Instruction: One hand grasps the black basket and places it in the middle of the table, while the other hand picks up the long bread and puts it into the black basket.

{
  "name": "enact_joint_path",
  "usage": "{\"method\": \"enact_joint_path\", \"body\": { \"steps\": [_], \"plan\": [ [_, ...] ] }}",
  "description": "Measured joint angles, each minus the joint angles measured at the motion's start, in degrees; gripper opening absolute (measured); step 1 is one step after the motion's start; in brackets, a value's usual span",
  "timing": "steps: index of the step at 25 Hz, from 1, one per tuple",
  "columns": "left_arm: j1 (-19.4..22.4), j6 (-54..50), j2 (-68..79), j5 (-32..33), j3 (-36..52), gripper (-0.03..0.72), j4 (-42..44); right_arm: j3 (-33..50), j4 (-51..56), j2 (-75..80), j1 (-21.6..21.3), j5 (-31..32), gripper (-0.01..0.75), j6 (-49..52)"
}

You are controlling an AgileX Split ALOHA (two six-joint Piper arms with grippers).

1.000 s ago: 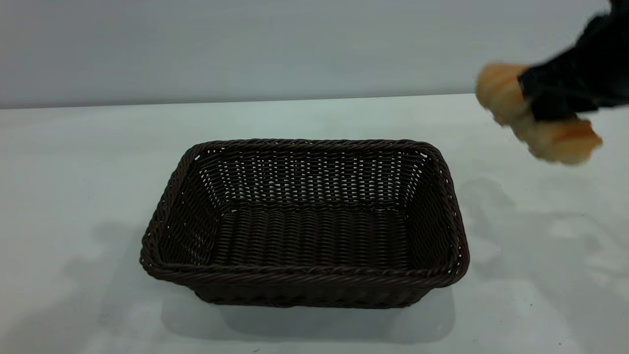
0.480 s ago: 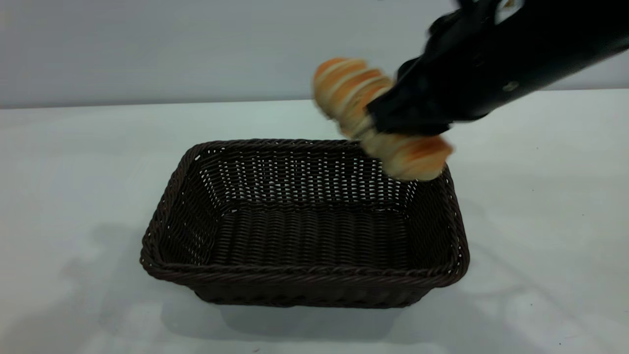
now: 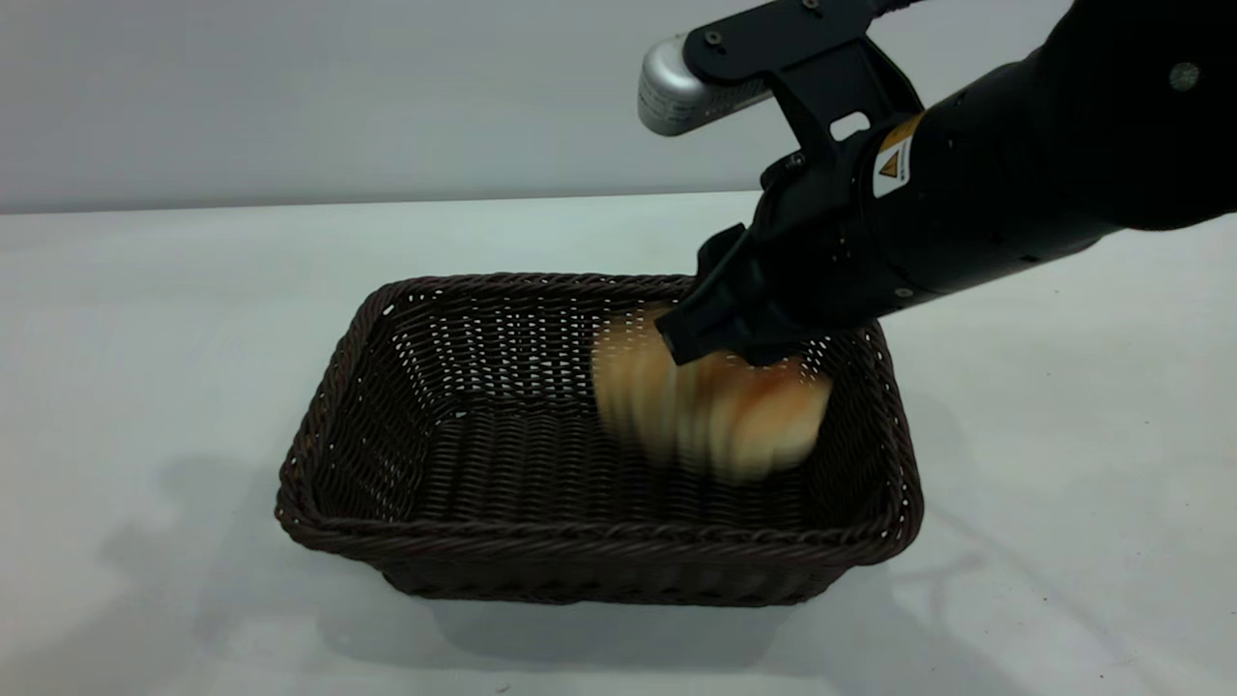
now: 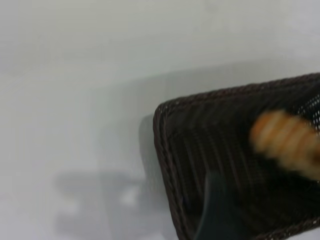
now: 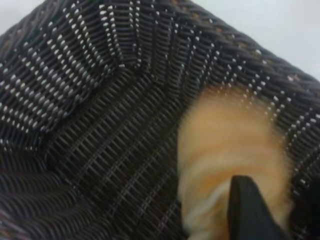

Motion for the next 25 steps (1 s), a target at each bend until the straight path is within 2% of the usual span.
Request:
{"method": "enact_joint_path", "body": {
  "steps": [4, 7, 11, 16, 21, 25],
  "plan": [
    [0.00, 0.55, -0.25, 1.94, 0.00, 0.557, 0.11, 0.00, -0.11, -1.70, -0.36, 3.06, 0.339, -1.24],
    [0.00, 1.18, -1.43, 2.58, 0.00, 0.557, 1.21, 0.00, -0.17, -5.16, -1.83, 7.12, 0.341, -4.46],
    [0.00, 1.18, -4.59, 3.60, 0.00, 0.557, 4.36, 0.00, -0.17, -12.42, -5.81, 13.38, 0.315, -6.38],
    [0.00, -0.89, -9.36, 7.84, 0.00, 0.557, 7.69, 0.12, -0.17, -23.92, -11.80, 24.05, 0.250, -6.46],
    [0.00, -4.20, -14.79, 13.60, 0.00, 0.557, 12.63, 0.37, -0.22, -37.47, -16.17, 36.38, 0.243, -6.46],
    [0.00, -4.94, -20.32, 17.54, 0.00, 0.557, 14.36, 0.37, -1.75, -47.85, -19.11, 48.84, 0.243, -6.46]
  ]
}}
